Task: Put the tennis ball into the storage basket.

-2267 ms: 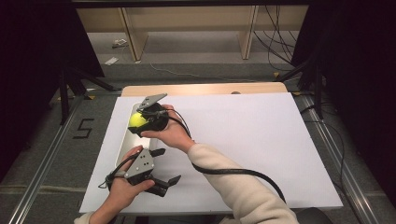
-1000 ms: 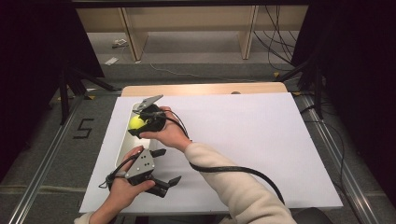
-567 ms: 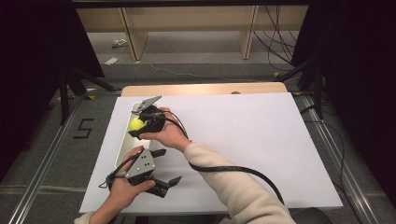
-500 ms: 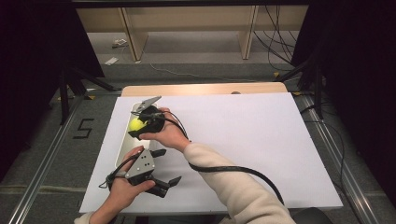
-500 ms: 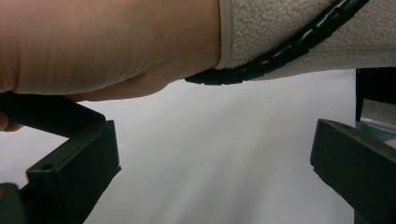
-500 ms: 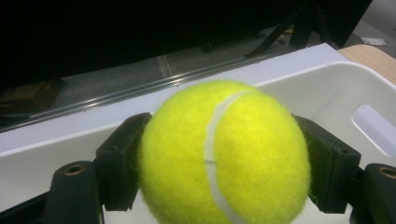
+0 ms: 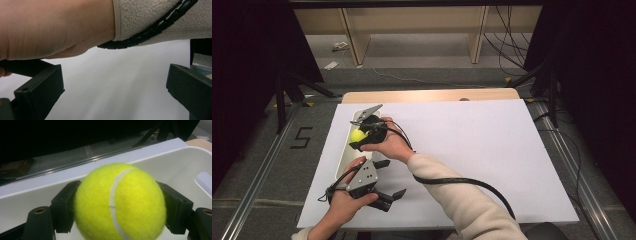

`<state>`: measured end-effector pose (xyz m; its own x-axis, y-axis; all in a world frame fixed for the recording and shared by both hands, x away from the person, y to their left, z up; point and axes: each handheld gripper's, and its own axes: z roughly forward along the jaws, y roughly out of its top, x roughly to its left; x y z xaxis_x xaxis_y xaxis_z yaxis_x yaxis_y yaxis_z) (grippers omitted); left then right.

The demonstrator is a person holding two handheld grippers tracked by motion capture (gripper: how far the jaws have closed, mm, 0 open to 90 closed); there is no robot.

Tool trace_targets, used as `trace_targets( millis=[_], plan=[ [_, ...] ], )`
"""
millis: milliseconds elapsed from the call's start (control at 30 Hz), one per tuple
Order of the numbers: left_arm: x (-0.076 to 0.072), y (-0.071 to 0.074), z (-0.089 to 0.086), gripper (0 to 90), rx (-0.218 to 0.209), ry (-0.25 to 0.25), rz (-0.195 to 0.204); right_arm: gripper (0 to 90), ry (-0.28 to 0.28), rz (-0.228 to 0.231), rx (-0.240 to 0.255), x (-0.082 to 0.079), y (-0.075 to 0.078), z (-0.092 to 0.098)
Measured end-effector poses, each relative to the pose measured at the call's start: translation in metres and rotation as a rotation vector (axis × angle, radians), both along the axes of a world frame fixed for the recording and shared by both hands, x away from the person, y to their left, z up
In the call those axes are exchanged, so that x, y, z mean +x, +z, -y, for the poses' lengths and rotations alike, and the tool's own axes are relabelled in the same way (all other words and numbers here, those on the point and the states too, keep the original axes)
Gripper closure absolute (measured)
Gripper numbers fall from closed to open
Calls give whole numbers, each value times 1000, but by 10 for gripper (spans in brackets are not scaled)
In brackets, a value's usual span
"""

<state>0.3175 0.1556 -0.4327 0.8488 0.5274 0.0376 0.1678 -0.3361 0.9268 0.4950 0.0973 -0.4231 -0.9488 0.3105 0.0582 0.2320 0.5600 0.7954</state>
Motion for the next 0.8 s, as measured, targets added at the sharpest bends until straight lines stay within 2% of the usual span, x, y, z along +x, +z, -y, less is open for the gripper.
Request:
trace_targets(
  millis=[433,800],
  plan=[
    [0,0,0,7,-2,2,-2,261,-3,-8,-19,0,-4,-2],
    [0,0,1,7,0,0,0,260,3,-10,-36,-1,-1,-4]
  ],
)
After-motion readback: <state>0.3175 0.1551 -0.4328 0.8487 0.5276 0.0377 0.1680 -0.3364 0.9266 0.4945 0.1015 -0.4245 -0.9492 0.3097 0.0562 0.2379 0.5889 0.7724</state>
